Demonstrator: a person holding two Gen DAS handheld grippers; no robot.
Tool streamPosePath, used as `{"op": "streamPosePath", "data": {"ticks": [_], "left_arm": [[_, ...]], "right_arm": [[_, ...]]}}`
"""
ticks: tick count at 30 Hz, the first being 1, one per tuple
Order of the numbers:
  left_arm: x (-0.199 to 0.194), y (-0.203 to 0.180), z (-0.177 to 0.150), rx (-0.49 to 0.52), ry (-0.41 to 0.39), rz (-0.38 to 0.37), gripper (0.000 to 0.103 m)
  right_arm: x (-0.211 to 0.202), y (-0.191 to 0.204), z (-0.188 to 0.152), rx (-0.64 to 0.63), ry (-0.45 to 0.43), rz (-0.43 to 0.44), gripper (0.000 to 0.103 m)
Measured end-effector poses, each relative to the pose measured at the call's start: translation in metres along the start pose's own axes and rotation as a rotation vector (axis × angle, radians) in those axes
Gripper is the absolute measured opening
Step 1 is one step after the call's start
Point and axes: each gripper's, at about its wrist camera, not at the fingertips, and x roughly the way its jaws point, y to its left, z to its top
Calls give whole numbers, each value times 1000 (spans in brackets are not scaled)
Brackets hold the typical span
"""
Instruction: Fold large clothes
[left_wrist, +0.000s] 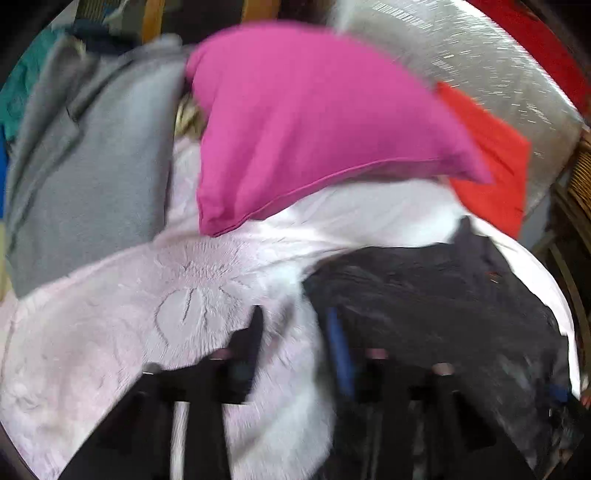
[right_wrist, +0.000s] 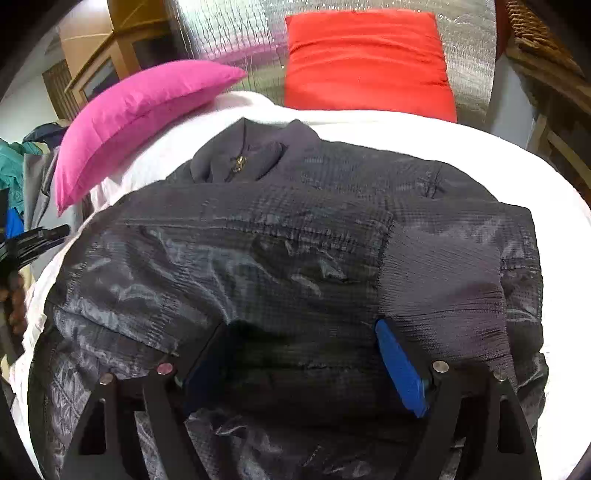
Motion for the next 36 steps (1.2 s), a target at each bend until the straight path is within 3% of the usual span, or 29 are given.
{"op": "streamPosePath", "data": {"ticks": [1,4,6,9,11,13,16,18,21,24,25,26,30,31,32,34,36], "left_arm": [[-13,-11,-9,26,-29,-9,61],[-27,-45,-29,159,-74,-22,62],[-16,-70,-49,250,-46,33,62],[20,-84,-61,304,78,92,63],[7,-87,-57,299,20,113,63],[-9,-92,-51,289,-10,98,63],[-21,-108,-44,293,-62,48,65],[-25,-130,-46,325,-69,12,66],[-15,-167,-59,402,-39,-30,66],[13,-193,-74,476,16,-6,66],[21,-194,-77,481,38,4,66],[28,-194,-80,482,50,10,66],[32,-193,-79,474,35,23,71],[31,-193,-78,468,38,22,71],[28,-191,-76,460,41,18,71],[17,-185,-76,452,34,-2,71],[1,-177,-76,430,3,-9,71]], "right_arm": [[-6,-2,-1,23,-10,16,84],[-33,-16,-4,118,-61,81,84],[-44,-29,-7,162,-78,92,84],[-34,-51,-12,191,8,151,84],[-49,-65,-7,263,-9,232,84],[-72,-88,2,326,-93,305,84],[-82,-122,12,373,-153,215,84],[-69,-148,13,415,-127,110,84],[-36,-178,11,477,-55,75,81],[-21,-183,19,455,-39,98,64],[-15,-181,23,421,-15,66,32],[-9,-180,27,384,16,15,13],[-8,-170,30,299,5,-79,17],[-12,-170,28,306,-3,-90,29],[-18,-169,26,319,-13,-98,49],[-45,-162,21,329,-73,-131,70],[-77,-150,16,273,-137,-123,71]]}}
